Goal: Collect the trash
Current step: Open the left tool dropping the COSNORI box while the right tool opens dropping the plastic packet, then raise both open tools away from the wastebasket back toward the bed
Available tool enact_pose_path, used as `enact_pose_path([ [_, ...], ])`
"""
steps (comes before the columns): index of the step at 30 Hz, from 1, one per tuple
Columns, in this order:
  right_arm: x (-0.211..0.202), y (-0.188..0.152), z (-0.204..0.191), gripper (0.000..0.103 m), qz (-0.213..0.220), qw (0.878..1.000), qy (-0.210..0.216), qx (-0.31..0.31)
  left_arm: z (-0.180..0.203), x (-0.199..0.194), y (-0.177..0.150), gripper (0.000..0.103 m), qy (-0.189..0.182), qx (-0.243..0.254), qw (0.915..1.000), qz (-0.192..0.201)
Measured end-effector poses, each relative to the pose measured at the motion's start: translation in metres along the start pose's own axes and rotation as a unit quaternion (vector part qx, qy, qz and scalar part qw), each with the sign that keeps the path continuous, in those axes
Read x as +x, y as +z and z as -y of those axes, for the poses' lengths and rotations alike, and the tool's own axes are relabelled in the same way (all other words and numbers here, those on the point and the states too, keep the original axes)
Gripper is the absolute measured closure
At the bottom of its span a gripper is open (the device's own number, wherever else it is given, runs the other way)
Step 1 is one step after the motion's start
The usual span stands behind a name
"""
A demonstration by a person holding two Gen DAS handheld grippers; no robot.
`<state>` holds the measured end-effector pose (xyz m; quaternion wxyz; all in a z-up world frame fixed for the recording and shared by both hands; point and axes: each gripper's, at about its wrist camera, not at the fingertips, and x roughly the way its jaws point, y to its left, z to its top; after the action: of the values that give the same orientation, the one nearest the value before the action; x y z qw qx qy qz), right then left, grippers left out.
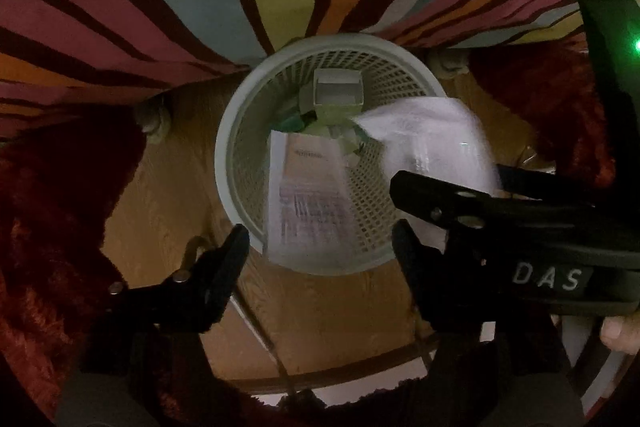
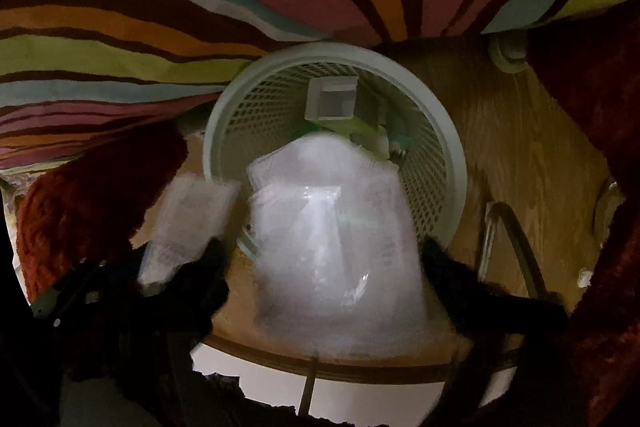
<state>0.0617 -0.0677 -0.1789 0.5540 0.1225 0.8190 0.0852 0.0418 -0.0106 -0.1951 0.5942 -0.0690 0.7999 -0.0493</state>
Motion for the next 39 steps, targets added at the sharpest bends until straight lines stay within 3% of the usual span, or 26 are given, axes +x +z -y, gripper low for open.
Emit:
enact_pose_path([
  [4,0.000,0.001,0.004,0.008,0.002,1.000,0.000,0.007,-0.002,0.002,0.001,0.030,0.000,-0.005,1.0000,-0.005],
  [6,0.000,0.001,0.004,0.008,0.002,1.000,-0.001,0.009,-0.002,0.002,0.001,0.025,0.000,-0.006,0.9999,-0.009],
  [12,-0.005,0.002,0.001,0.008,0.022,1.000,-0.005,0.006,-0.002,-0.006,-0.001,0.025,-0.006,-0.009,0.9999,0.007],
  [18,-0.047,-0.007,-0.006,0.008,0.116,0.993,-0.002,-0.027,-0.002,-0.029,-0.007,0.025,-0.011,-0.010,0.9981,0.061],
  [24,-0.086,-0.019,-0.016,0.008,0.195,0.978,-0.024,-0.071,0.003,-0.056,-0.015,0.025,0.005,0.004,0.9923,0.124],
  [30,-0.116,-0.033,-0.027,0.008,0.259,0.957,-0.049,-0.122,0.007,-0.083,-0.020,0.025,0.024,0.019,0.9825,0.184],
  [34,-0.139,-0.044,-0.033,0.008,0.310,0.937,-0.062,-0.147,0.013,-0.110,-0.026,0.025,0.042,0.031,0.9708,0.234],
  [39,-0.164,-0.052,-0.031,0.008,0.346,0.925,-0.050,-0.145,0.022,-0.136,-0.033,0.025,0.060,0.043,0.9557,0.285],
])
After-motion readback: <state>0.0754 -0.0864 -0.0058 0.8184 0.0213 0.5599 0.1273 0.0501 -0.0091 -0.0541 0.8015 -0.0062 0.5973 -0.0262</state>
